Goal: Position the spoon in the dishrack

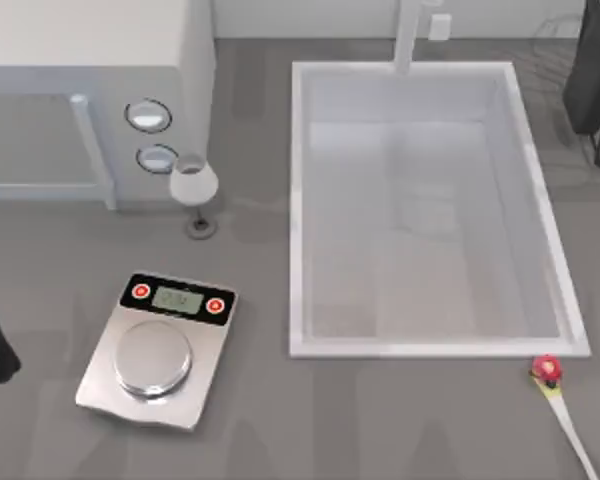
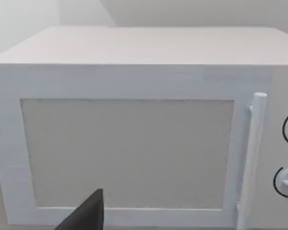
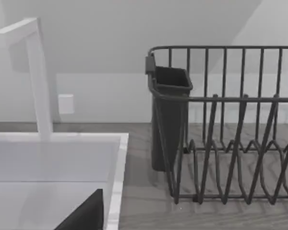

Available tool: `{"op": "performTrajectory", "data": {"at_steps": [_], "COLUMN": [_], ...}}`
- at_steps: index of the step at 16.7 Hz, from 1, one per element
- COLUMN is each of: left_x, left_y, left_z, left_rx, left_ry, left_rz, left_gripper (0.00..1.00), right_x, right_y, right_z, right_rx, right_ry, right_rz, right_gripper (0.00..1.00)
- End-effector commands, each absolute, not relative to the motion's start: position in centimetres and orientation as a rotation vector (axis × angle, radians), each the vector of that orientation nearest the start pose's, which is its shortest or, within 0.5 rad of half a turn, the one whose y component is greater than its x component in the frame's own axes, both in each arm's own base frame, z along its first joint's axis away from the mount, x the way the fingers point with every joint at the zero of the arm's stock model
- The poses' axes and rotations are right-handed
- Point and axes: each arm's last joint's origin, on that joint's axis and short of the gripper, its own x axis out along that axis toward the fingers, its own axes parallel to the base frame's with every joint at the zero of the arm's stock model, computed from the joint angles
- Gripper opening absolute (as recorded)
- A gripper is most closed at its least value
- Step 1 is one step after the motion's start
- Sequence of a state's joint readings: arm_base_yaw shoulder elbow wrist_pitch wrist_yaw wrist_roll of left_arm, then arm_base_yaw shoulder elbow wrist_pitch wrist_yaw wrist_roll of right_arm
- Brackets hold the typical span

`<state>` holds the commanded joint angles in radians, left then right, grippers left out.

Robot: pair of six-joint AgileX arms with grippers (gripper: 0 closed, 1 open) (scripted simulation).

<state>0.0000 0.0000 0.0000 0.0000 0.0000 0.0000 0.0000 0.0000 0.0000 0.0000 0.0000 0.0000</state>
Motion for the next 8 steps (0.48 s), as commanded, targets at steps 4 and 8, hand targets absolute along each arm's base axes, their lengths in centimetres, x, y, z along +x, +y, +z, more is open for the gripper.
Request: {"op": "performTrajectory", "data": {"at_steps": [4, 8], "left_x": [10.6, 10.6], "left_y": [-0.1, -0.1], "left_z": [16.0, 16.0], "left_rx": [0.000, 0.000], "left_ry": [0.000, 0.000], "left_rz": [0.000, 0.000], "left_gripper": [1.00, 1.00], "right_x": [10.6, 11.2], "right_y": [0.0, 0.8], "right_z": [16.4, 18.3], "right_rx": [0.007, 0.034], "right_ry": [0.036, 0.246], "right_rz": [0.012, 0.074], "right_gripper": [1.00, 1.00]}}
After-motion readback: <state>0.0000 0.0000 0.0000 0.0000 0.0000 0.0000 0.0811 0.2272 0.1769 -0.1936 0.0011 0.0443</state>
